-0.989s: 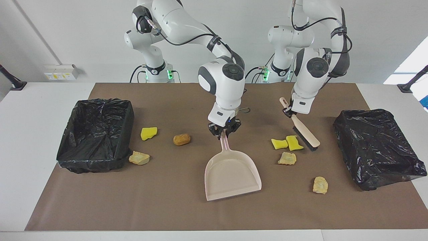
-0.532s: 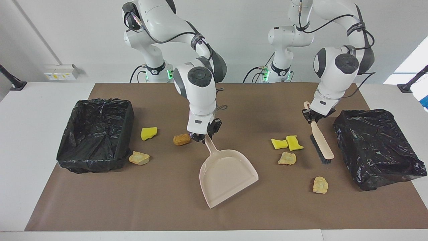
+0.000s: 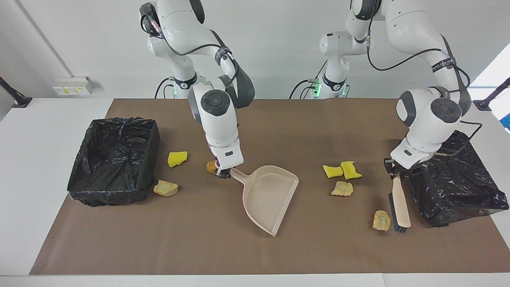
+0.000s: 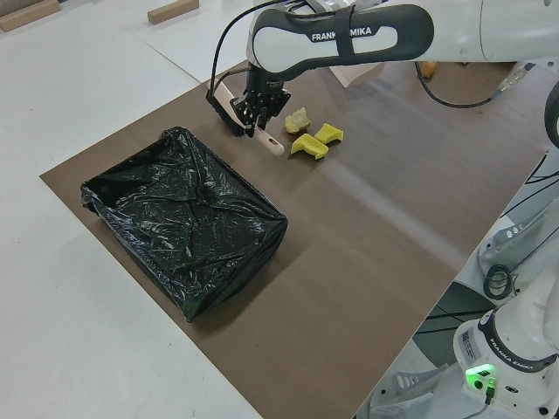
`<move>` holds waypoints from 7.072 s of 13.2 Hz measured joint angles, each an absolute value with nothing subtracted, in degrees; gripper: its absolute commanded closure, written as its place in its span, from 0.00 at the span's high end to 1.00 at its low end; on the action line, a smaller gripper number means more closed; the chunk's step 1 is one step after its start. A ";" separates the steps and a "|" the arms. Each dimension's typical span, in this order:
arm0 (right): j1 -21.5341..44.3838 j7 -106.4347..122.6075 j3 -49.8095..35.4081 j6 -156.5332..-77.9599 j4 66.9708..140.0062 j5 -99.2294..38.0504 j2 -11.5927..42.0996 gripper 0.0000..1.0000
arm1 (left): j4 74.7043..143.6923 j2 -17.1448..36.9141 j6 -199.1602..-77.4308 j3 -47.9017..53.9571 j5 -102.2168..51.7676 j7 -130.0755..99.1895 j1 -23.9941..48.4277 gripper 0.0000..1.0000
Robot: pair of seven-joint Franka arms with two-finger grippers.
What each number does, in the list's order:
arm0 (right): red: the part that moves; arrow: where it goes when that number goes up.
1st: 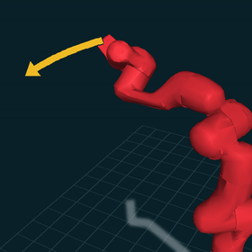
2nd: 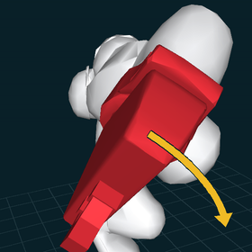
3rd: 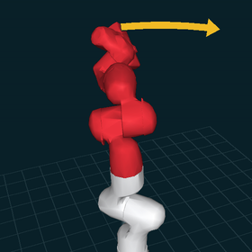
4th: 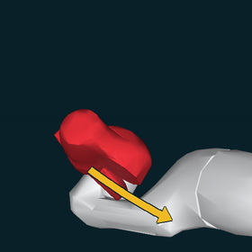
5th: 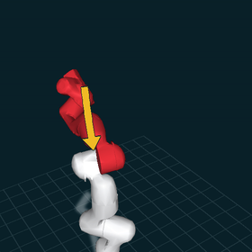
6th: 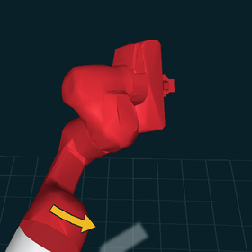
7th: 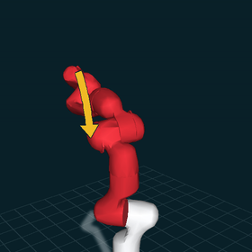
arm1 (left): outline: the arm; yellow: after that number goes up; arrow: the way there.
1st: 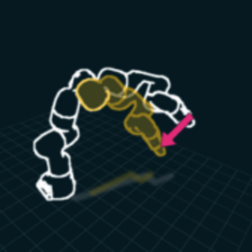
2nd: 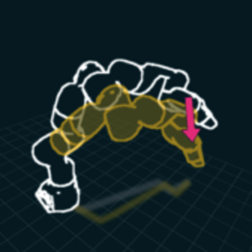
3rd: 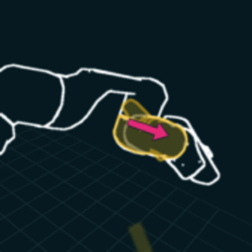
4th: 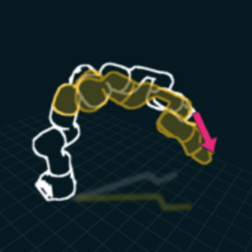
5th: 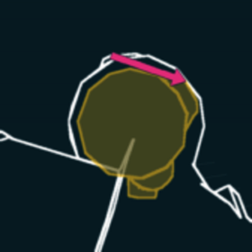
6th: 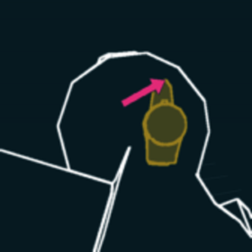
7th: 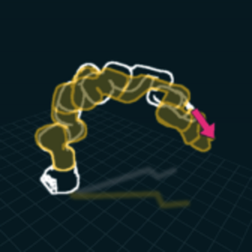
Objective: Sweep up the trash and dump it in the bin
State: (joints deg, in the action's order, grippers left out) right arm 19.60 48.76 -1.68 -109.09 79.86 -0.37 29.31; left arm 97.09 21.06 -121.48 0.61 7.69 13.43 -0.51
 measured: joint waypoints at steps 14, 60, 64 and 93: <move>23.29 66.01 -2.12 -119.00 91.37 1.81 25.76 0.00 | 94.67 24.20 -112.96 2.28 10.90 34.19 -0.57 0.00; 17.78 72.96 -1.85 -122.78 93.80 2.55 23.62 0.00 | 133.23 -11.50 -115.02 5.23 -10.35 -39.05 32.82 0.00; 12.27 78.26 -1.84 -114.75 88.71 2.20 21.91 0.00 | 141.89 -15.56 -120.32 14.40 -10.34 -47.62 34.75 0.00; -16.99 106.25 -1.17 -97.40 84.96 35.67 11.31 0.00 | 128.36 -7.59 -119.30 17.79 -1.21 -28.66 16.84 1.00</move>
